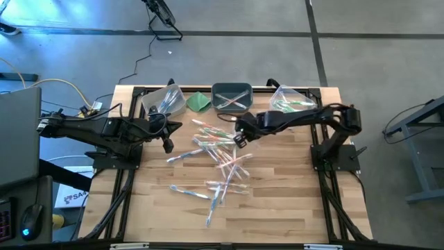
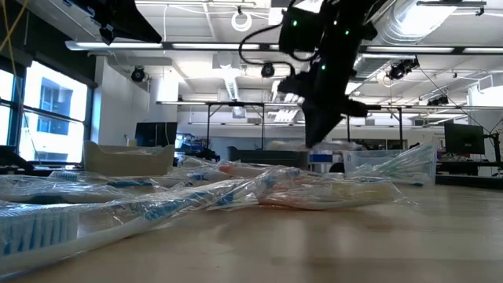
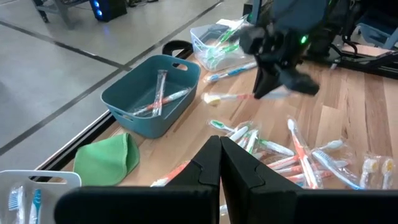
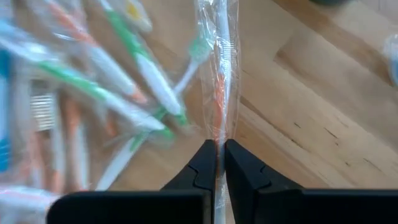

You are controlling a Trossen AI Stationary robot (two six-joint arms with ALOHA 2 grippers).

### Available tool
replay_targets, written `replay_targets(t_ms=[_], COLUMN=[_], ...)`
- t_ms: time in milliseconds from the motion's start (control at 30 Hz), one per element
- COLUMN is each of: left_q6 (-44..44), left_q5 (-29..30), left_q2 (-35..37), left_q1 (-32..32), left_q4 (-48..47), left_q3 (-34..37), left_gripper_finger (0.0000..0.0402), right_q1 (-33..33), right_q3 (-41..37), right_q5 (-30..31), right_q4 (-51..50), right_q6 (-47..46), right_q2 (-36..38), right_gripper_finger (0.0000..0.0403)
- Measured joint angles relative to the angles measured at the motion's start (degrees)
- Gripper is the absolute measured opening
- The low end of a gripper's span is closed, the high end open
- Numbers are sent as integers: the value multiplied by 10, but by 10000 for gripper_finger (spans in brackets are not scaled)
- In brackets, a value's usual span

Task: Pick & Place Toothbrushes
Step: Put the orange toothbrush into the blue bin

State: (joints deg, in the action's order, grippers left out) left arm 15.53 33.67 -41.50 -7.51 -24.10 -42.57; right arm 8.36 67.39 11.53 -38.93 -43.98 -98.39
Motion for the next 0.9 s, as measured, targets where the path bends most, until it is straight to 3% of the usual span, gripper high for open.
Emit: replay_targets(t_ms=[400,633,900], left_q6=[17,32,64], left_q5=[0,11,70], left_q2=[0,0,0], left_q1=[0,0,0], left_q4=[5,59,140], left_q3=[0,0,0], left_gripper_finger=[0,0,0], right_q1=[16,79,156], right_q3=[1,1,1], right_q5=[-79,-148,-196], right_q4=[-69,-77,-38], right_q6=[120,199,280], right_q2=[137,208,245], right_gripper_finger=[13,13,13])
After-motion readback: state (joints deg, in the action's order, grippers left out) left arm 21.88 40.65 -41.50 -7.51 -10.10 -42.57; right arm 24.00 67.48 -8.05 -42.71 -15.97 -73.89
